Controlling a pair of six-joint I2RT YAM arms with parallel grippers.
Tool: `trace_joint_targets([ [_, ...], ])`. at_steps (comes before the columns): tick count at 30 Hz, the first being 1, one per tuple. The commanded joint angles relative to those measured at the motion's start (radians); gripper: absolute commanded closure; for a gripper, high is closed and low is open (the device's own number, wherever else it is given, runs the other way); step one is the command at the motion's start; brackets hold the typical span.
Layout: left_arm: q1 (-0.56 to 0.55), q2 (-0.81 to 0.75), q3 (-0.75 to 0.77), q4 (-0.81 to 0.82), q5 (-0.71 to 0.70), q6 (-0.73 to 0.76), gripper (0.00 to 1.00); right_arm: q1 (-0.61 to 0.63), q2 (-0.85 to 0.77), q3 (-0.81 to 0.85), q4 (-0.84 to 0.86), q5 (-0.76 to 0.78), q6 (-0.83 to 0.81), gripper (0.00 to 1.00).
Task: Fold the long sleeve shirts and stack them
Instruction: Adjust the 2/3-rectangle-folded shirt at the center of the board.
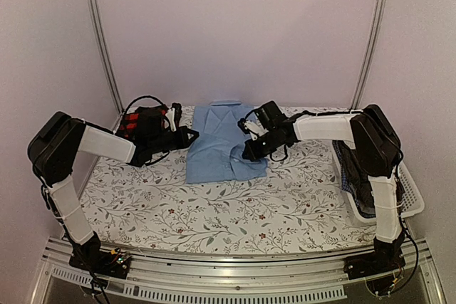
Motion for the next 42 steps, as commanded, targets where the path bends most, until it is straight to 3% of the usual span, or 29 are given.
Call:
trace_joint_targets([
  [1, 0.005, 0.002, 0.022, 0.005, 0.004, 0.01, 1.0, -0.001, -0.002, 0.01, 0.006, -0.002, 0.005, 1.0],
  [12, 0.004, 0.027, 0.042, -0.016, -0.054, -0.002, 1.0, -0.001, 0.038, 0.159, 0.002, 0.185, 0.02, 1.0],
  [27, 0.017, 0.149, 0.118, -0.038, -0.173, -0.028, 1.0, -0.029, 0.264, 0.445, 0.036, 0.259, -0.031, 0.97],
  [29, 0.023, 0.166, 0.126, -0.039, -0.191, -0.031, 1.0, -0.039, 0.273, 0.482, 0.031, 0.259, -0.029, 0.91],
  [35, 0.043, 0.196, 0.143, -0.032, -0.192, -0.025, 0.98, -0.046, 0.226, 0.532, -0.013, 0.219, -0.034, 0.48],
  [38, 0.054, 0.211, 0.157, -0.029, -0.162, -0.017, 0.97, -0.047, 0.179, 0.52, -0.061, 0.221, -0.023, 0.42],
  [42, 0.067, 0.226, 0.169, -0.017, -0.128, -0.015, 0.97, -0.048, 0.09, 0.397, -0.082, 0.224, 0.011, 0.43],
])
